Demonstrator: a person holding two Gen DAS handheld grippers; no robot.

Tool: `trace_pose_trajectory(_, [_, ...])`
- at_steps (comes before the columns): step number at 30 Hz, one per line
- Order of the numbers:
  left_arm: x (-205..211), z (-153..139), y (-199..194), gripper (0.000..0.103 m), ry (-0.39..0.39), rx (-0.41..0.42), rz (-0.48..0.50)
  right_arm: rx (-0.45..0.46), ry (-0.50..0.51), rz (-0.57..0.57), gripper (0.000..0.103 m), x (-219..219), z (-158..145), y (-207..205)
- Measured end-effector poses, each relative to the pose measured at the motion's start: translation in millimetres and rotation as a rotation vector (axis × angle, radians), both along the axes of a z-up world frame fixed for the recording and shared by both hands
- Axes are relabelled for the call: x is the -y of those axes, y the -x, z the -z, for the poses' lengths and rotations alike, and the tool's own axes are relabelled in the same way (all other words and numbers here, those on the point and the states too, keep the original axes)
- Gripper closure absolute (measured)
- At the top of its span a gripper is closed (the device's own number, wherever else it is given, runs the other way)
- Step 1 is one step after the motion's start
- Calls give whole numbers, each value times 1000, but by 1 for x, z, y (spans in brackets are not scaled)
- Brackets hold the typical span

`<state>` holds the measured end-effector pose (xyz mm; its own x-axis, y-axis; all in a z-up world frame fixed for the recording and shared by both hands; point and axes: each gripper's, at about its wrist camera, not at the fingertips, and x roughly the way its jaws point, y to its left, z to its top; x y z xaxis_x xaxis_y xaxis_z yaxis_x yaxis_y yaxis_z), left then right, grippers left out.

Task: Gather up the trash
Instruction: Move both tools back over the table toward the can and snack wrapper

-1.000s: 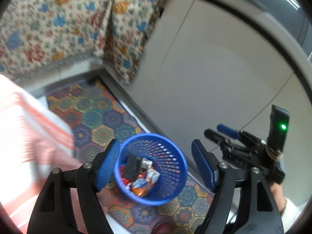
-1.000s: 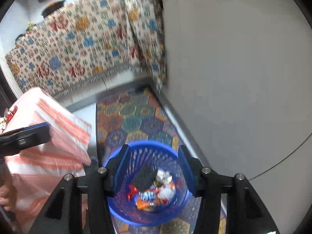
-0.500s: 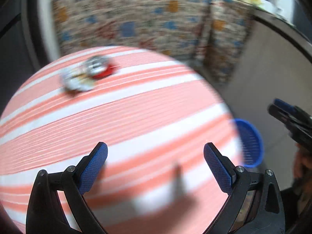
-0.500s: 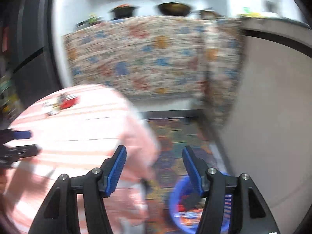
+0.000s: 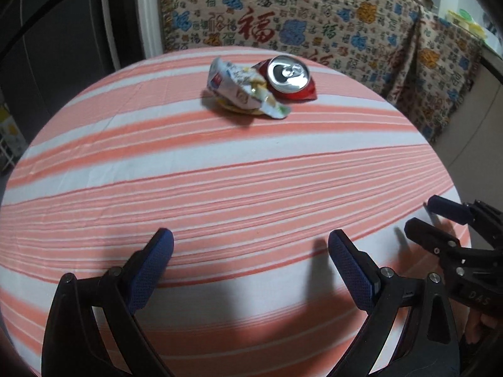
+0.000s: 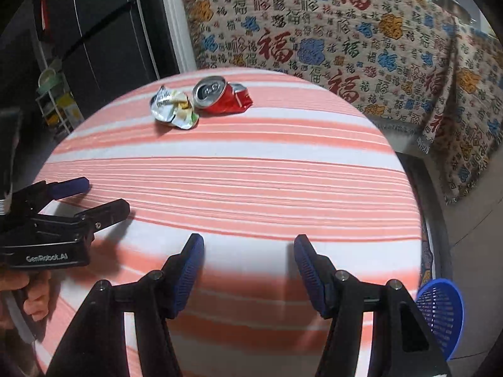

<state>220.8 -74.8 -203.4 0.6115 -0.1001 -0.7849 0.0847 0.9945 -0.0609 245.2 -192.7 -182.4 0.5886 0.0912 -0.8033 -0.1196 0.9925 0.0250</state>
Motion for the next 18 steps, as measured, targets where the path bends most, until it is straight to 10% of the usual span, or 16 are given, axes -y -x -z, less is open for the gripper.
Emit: trace_pose_trajectory(18, [10,4,-4,0,-65,-18,1,6,67,-8,35,-11,9,-15])
